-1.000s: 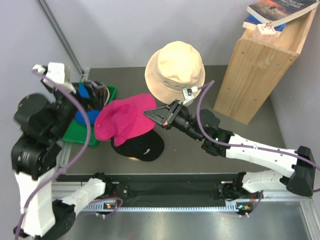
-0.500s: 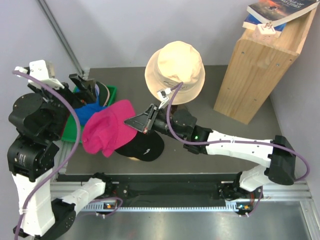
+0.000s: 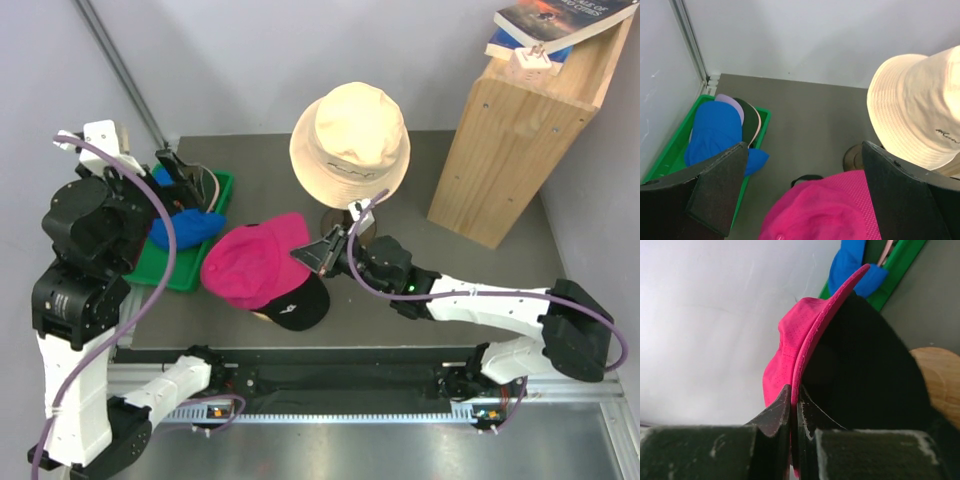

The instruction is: Stack the hats

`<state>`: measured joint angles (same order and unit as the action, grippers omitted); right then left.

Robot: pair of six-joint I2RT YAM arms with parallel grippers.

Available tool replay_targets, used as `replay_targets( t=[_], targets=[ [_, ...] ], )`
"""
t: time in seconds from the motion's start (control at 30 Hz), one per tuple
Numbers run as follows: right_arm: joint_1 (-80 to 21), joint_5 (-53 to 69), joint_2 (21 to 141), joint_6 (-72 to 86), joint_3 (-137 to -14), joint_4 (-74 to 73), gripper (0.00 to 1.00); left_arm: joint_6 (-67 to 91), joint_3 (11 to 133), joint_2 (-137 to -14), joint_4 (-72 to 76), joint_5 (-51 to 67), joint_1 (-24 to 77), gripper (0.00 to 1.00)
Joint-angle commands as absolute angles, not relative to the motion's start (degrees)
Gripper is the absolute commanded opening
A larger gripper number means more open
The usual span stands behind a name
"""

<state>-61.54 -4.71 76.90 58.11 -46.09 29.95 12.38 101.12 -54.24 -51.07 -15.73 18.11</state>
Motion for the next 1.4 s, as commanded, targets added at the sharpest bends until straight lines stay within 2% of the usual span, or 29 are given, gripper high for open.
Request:
replay_targets(
  t=[0.0, 0.5, 0.83, 1.23, 1.37],
  targets=[
    [-59.5, -8.9, 73.0, 57.7, -43.1, 35.5, 0.00, 13.0, 98.4, -54.2, -49.2, -14.7, 18.3, 0.99],
    [-58.5, -16.1, 70.2, 62.2, -33.1, 32.2, 0.00, 15.9, 80.6, -50.7, -49.3, -14.2, 18.3, 0.99],
    [-58.4, -14.6, 74.4, 58.4, -34.5, 26.6, 0.00, 19.9, 70.9, -50.5, -51.6, -25.7, 18.3, 0.99],
    [-58.4, -16.4, 74.7, 55.8, -33.7, 18.8, 0.00, 33.0, 54.4, -42.8, -50.7, -28.6, 18.3, 0.99],
    [-58.5, -18.1, 73.3, 56.0, -33.2, 14.1, 0.00, 35.9, 52.8, -41.2, -50.4, -28.1, 18.3, 0.99]
  ],
)
